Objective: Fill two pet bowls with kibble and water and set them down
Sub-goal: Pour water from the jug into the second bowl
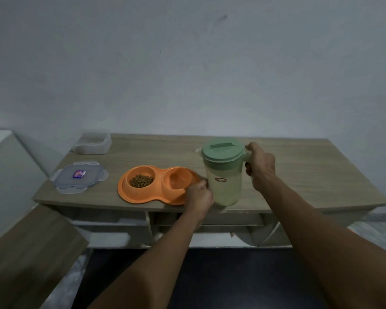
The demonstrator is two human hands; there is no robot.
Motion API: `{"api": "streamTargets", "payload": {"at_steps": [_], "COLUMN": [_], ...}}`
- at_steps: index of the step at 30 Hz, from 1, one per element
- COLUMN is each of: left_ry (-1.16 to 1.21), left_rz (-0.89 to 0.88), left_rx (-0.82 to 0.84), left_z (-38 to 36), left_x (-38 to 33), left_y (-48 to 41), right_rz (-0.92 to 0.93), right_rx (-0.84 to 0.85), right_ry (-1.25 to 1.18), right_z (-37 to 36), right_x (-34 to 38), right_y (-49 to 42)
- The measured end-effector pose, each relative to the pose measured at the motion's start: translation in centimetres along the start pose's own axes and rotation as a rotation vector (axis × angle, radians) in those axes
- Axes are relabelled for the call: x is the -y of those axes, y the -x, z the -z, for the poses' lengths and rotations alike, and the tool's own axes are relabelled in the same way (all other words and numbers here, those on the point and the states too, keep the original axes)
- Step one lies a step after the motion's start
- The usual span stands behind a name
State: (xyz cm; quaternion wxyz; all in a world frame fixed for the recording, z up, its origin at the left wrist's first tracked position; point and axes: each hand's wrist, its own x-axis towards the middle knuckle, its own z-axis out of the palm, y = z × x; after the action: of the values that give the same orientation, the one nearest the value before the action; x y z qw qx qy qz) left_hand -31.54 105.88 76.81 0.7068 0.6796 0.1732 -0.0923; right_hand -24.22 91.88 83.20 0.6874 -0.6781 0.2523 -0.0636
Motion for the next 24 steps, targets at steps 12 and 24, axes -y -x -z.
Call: {"api": "streamTargets", "payload": {"at_steps": [12, 24], "left_ry": [0.043, -0.104], "left_rz": [0.010, -0.025], "left_rx": [0.010, -0.061], "left_z": [-0.6, -1.1], "left_x": [-0.3, -0.9], "left_y": [0.8, 2.0], "right_rz": [0.059, 0.099], "right_rx": [-0.003, -0.022], "right_ry": [0.142, 0.279], "right_z": [-0.7, -1.2], "right_x": [0.2, 1.0], "right_y": [1.0, 1.6]}}
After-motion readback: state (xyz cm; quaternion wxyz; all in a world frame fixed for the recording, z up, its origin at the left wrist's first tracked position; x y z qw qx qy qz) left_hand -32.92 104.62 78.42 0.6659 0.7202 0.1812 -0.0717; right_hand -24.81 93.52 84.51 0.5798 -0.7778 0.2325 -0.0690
